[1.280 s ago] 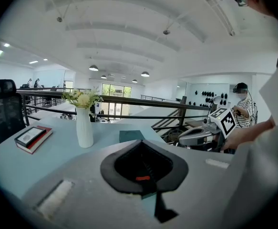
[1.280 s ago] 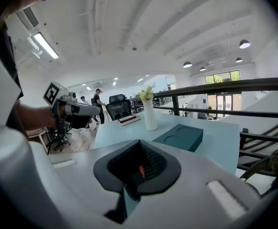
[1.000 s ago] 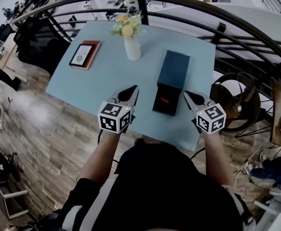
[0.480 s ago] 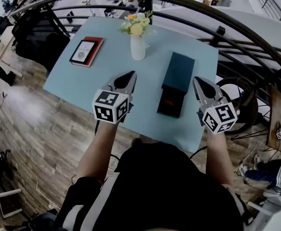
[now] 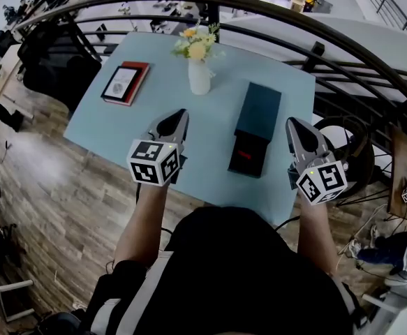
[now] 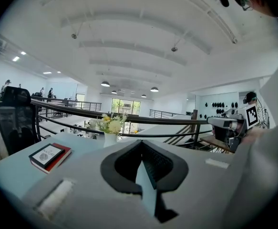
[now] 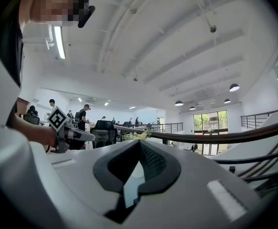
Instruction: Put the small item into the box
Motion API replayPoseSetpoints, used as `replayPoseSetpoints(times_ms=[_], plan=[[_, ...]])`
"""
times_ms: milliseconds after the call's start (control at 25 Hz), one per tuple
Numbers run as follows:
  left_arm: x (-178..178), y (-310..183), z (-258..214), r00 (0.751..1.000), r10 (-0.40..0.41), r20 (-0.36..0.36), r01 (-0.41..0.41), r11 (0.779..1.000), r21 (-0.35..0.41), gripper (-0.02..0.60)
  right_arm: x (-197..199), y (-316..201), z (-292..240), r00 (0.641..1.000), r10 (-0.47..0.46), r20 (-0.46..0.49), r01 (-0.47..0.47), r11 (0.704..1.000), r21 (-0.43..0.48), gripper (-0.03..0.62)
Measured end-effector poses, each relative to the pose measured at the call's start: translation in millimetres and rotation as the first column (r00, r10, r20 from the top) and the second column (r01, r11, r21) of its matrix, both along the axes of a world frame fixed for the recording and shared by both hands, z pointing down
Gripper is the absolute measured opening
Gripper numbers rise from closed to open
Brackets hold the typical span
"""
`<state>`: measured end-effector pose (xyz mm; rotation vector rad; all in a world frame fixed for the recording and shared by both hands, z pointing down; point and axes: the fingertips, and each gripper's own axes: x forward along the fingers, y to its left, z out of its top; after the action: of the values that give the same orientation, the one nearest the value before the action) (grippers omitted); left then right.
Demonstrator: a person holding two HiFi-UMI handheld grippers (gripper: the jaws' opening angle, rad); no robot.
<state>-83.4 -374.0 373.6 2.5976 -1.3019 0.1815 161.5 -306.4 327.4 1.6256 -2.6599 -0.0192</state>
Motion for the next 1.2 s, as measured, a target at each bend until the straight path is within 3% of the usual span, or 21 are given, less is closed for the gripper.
replayPoseSetpoints(times_ms=[200,1200], plan=[[1,-2,9,1.000,-0.008,-0.016,0.008,1.000,-0.013,0.008,-1,3,30,1.000,-0.003,0.020,0.004,0.998,-0.067,0.000],[19,12,27,1.000,0.023,0.008,-0.022,0.998,-0.050,0.008,5,13,36,0.998,-0.022,0.051,0.027,0.995,-0.100,-0.002]])
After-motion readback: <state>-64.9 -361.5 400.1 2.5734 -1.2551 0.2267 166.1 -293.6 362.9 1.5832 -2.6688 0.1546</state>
